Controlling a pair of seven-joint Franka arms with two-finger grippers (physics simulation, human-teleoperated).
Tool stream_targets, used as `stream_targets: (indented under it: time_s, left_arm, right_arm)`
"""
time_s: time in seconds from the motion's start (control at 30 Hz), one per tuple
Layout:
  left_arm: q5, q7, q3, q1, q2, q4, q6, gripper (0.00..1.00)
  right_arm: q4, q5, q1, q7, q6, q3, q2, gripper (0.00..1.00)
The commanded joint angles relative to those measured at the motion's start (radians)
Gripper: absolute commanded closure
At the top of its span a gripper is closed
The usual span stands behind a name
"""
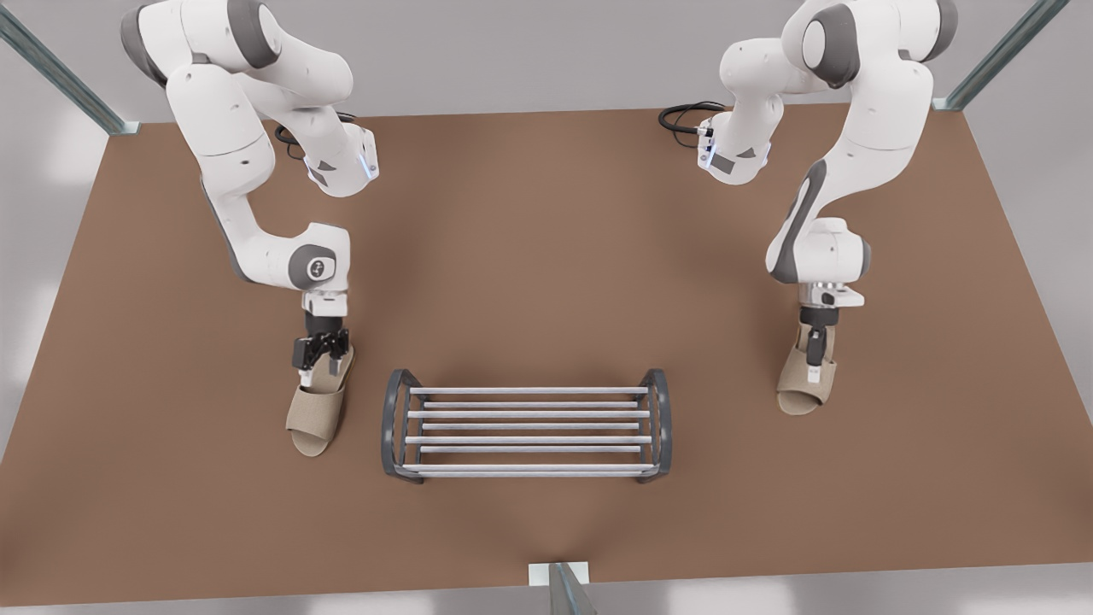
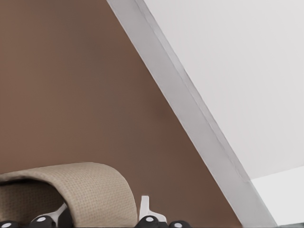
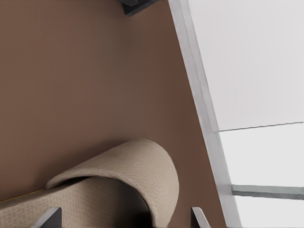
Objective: Place the right shoe on the shoe rack with the right arm, and place the left shoe on the shoe rack with the left arm
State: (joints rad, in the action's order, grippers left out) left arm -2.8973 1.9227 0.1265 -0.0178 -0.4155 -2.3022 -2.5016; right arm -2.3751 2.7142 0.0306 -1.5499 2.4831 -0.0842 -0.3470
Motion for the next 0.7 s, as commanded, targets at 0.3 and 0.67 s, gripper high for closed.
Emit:
stream_targets:
  time_s: [0.3,0.67]
  left_arm:
    - [-0.005,-0.119,-0.033,-0.001,0.004,0.001,-0.054,0.26]
    - [-0.002,-0.143,-0.031,0.001,0.0,0.04,-0.108,0.39]
  right_arm:
    - [0.028,0.111,-0.017,-0.409,-0.19,0.004,-0.027,0.0]
    - [0.056,0.073,-0.032,-0.409,-0.171,0.015,-0.078,0.0]
